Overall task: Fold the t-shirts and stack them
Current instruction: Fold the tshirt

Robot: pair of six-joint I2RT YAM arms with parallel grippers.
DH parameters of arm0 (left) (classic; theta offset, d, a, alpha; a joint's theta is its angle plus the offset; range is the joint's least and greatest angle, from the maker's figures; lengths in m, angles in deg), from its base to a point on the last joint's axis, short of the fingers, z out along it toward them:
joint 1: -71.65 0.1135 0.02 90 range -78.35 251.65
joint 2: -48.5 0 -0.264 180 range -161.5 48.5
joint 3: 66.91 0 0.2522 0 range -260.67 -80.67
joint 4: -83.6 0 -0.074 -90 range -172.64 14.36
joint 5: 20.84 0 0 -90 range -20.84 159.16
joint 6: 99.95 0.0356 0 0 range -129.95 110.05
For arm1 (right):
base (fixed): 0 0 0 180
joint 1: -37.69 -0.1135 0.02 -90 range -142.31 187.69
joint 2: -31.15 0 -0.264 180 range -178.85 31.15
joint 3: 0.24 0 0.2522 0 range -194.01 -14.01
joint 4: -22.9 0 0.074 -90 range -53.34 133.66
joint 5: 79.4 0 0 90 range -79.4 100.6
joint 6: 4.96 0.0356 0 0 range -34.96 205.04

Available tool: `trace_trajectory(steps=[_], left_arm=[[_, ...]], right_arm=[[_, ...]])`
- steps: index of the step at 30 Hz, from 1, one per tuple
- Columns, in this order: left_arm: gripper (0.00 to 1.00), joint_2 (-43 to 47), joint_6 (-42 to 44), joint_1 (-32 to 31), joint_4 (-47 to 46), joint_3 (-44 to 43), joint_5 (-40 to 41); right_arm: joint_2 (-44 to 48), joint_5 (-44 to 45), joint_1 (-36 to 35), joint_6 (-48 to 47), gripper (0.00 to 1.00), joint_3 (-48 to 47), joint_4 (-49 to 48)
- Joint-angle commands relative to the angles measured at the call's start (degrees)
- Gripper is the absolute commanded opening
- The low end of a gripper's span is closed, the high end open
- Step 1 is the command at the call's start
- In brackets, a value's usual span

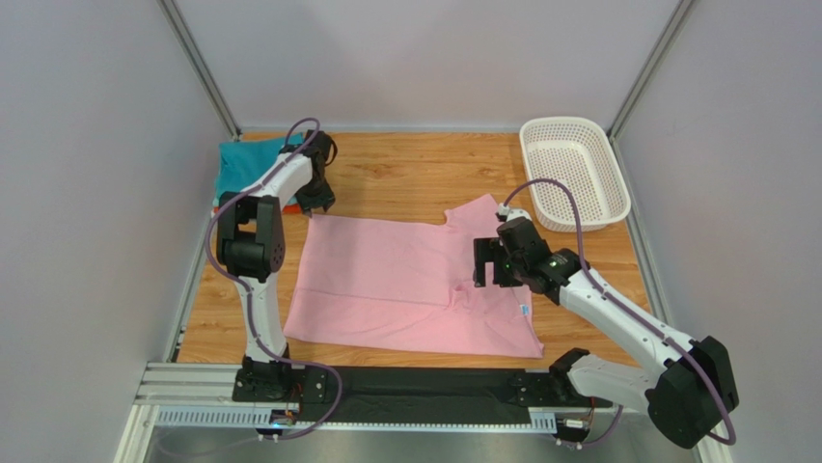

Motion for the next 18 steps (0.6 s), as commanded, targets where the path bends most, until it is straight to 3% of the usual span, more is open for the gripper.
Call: trace_trajectory(steps=[1,13,18], left_arm=[[0.50,-2.5,0.3,0.4,0.8,-2.7,1.8],[0.40,-7.6,-1.8,0.4,1.0,-2.6,3.1],[0.24,-7.2,-1.8,0.5,1.0,-2.4,2.6]], right_arm=[[-0.4,1.3,-0.1,-0.9,1.00,-0.2,-0.5],[-1.0,1.6,0.0,-1.5,1.00,0.4,-0.5],[-0.8,1.5,-0.1,-1.4,1.00,0.6,-0.5]])
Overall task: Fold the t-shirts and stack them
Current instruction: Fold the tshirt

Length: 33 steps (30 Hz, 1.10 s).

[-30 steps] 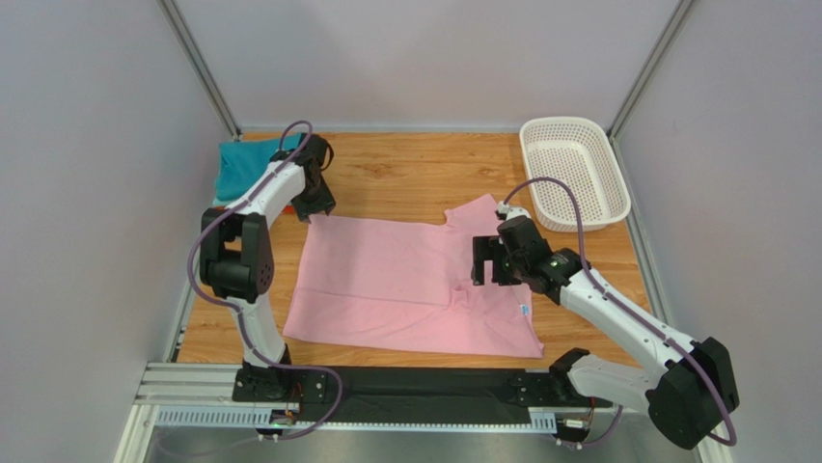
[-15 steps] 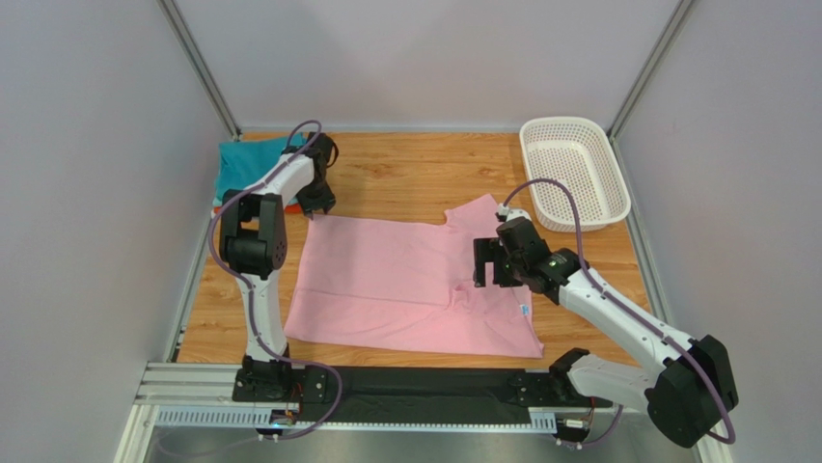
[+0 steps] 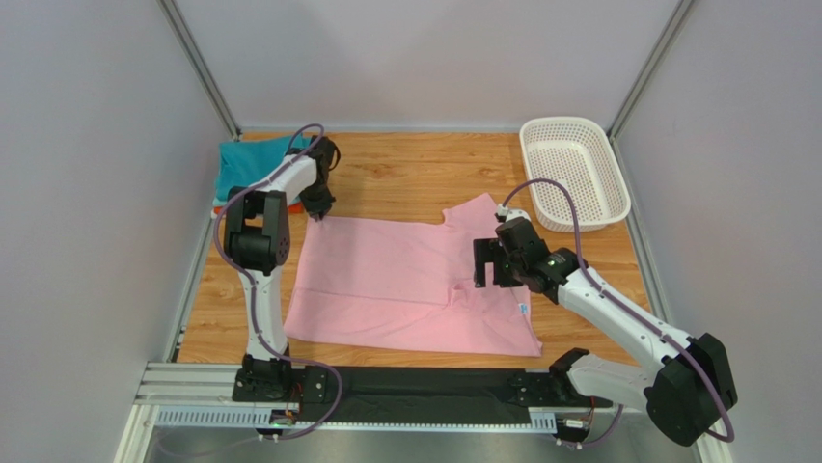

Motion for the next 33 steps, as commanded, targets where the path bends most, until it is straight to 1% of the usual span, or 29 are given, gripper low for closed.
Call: trace_trajectory(steps=[1,2,4,8,11,14,17,19,20,21,22,23,24,25,26,28,29,30,31,32,33], left_arm=[[0.18,-1.4,0.2,0.5,0.8,-0.3,0.3],[0.14,-1.5,0.3,0.5,0.8,-0.4,0.0],[0.00,-1.2,0.5,0.5,0.9,-0.1,-0.5],[0.00,-0.1,1.5,0.5,0.4,0.4,-2.0],[0.00,2.4,1.6,0.5,-0.3,2.2,-2.7],[0.00,5.7,1.9,0.4,-1.4,4.1,-3.1],[0.00,8.4,2.2,0.5,-1.8,5.5,-4.1],[0.00,10.1,2.3,0.4,-2.4,6.6,-4.6],[0.00,10.4,2.3,0.4,-2.5,6.9,-4.7],[0.00,11.1,2.4,0.5,-2.7,7.3,-4.8],[0.00,11.2,2.6,0.4,-2.7,7.4,-5.1],[0.00,11.7,2.7,0.4,-2.7,7.5,-5.2],[0.00,11.9,2.8,0.4,-2.7,7.8,-5.3],[0.00,12.1,2.7,0.4,-2.7,8.0,-5.3],[0.00,12.4,2.7,0.4,-2.7,8.2,-5.3],[0.00,12.7,2.7,0.5,-3.0,8.7,-5.5],[0.00,12.7,2.8,0.4,-2.9,8.8,-5.6],[0.00,13.0,2.8,0.4,-2.9,9.0,-5.7],[0.00,12.9,2.9,0.4,-3.0,9.1,-5.8],[0.00,12.9,3.0,0.4,-3.0,9.1,-5.9],[0.00,13.0,2.9,0.4,-3.0,9.4,-6.0]], right_arm=[[0.2,0.9,0.0,-0.8,1.00,0.4,-0.6],[0.2,0.9,-0.1,-0.8,1.00,0.4,-0.6],[0.1,0.8,0.0,-0.9,1.00,-0.3,-0.6],[-0.4,0.8,0.0,-1.0,1.00,-1.9,-0.6],[-1.7,1.6,0.0,-1.0,1.00,-4.4,-0.7],[-3.7,3.2,0.2,-0.7,1.00,-9.4,-1.0],[-8.5,3.3,2.1,0.4,1.00,-15.2,-1.7],[-13.7,1.8,4.3,0.8,1.00,-18.6,-1.9],[-15.8,1.2,5.0,0.9,1.00,-22.3,-2.0],[-17.6,1.8,5.6,0.9,1.00,-24.0,-2.0],[-21.7,1.9,7.0,1.0,1.00,-25.7,-1.9],[-23.7,2.0,7.6,0.9,1.00,-29.6,-2.0],[-25.7,3.0,8.3,0.9,1.00,-31.4,-2.0],[-30.4,3.5,9.5,0.8,1.00,-33.6,-2.0],[-32.6,4.2,10.0,0.7,1.00,-37.5,-1.9],[-37.7,6.5,11.8,0.8,1.00,-41.9,-1.0],[-42.9,6.6,12.2,1.0,1.00,-44.3,-0.3],[-45.4,6.3,12.7,1.0,0.99,-49.3,1.4],[-47.5,6.4,13.1,0.9,0.99,-51.4,2.2],[-51.9,6.9,13.4,0.8,0.99,-53.7,2.9],[-53.6,8.3,13.7,0.5,0.99,-55.4,3.4]])
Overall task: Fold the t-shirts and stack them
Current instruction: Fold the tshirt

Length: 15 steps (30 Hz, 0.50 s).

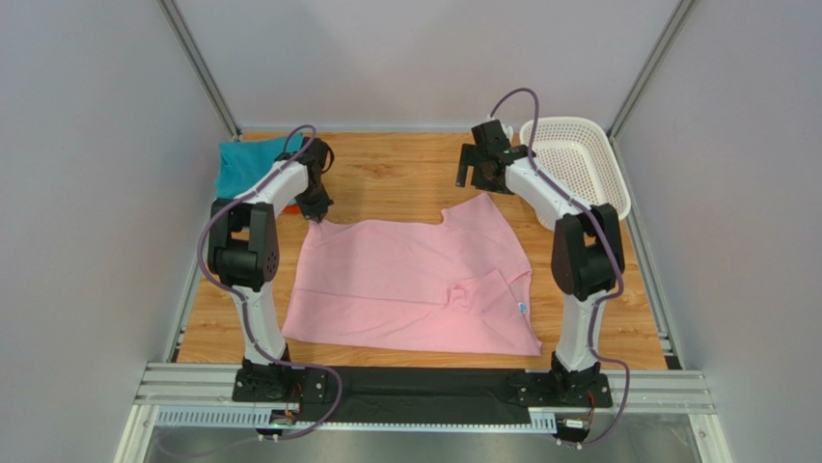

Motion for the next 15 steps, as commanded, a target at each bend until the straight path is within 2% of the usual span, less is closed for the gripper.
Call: trace_trajectory(steps=[1,8,15], left_arm=[[0.00,2.8,0.8,0.3,-0.7,0.9,-0.8],[0.00,2.3,0.9,0.3,-1.0,1.9,-1.2],[0.00,2.0,0.6,0.4,-1.0,2.3,-0.9]], right_arm=[[-8.3,3.9,0.8,-0.8,0.98,-8.0,3.1],[-18.7,4.4,2.2,-2.2,0.97,-18.7,5.0],[-23.5,2.8,3.0,-3.6,0.90,-19.9,5.5]])
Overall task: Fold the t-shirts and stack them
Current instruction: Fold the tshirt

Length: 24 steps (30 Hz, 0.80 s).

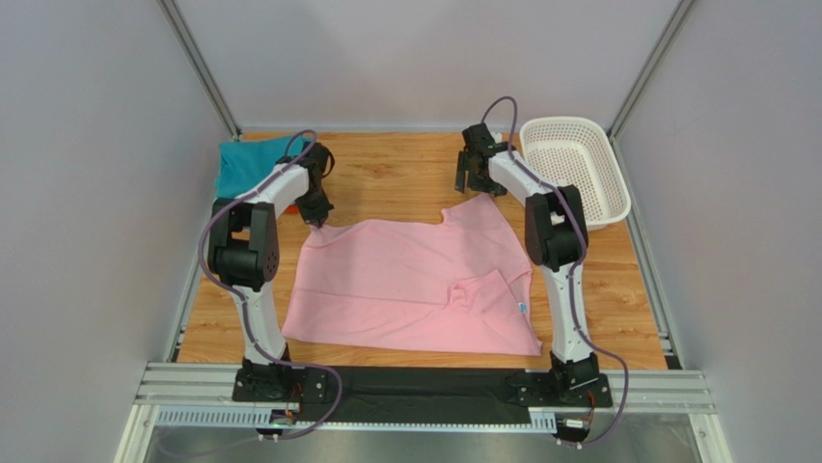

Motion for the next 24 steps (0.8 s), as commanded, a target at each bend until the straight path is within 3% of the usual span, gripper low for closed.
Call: trace_trajectory(steps=[1,2,6,11,12,14,15,24], left_arm=[[0.00,1.7,0.5,0.3,-0.4,0.1,-0.4],[0.00,1.7,0.5,0.4,-0.4,0.1,-0.4],[0.00,1.8,0.3,0.3,-0.4,0.4,-0.5],[0.00,2.7,-0.2,0.3,-0.4,1.0,-1.1],[0.00,2.9,-0.3,0.3,-0.4,1.1,-1.1],[0.00,3.2,-0.3,0.3,-0.5,1.0,-1.3],[0.00,3.3,-0.3,0.3,-0.5,0.8,-1.2],[0.00,-0.3,0.0,0.4,0.6,-6.5,-1.1]], right_arm=[[-0.5,0.5,0.4,-1.6,0.88,-0.9,1.2],[-0.2,0.5,0.4,-1.5,0.85,-0.3,1.2],[2.5,-0.4,0.4,-0.8,0.56,5.1,0.9],[7.0,-1.6,0.1,0.4,0.30,11.6,-1.8],[8.1,-2.1,0.0,0.1,0.21,12.3,-2.7],[8.8,-2.4,0.0,-1.1,0.13,13.0,-3.8],[9.1,-2.3,0.0,-1.5,0.03,12.8,-4.4],[7.3,-1.3,0.4,-7.9,0.00,2.9,-4.6]])
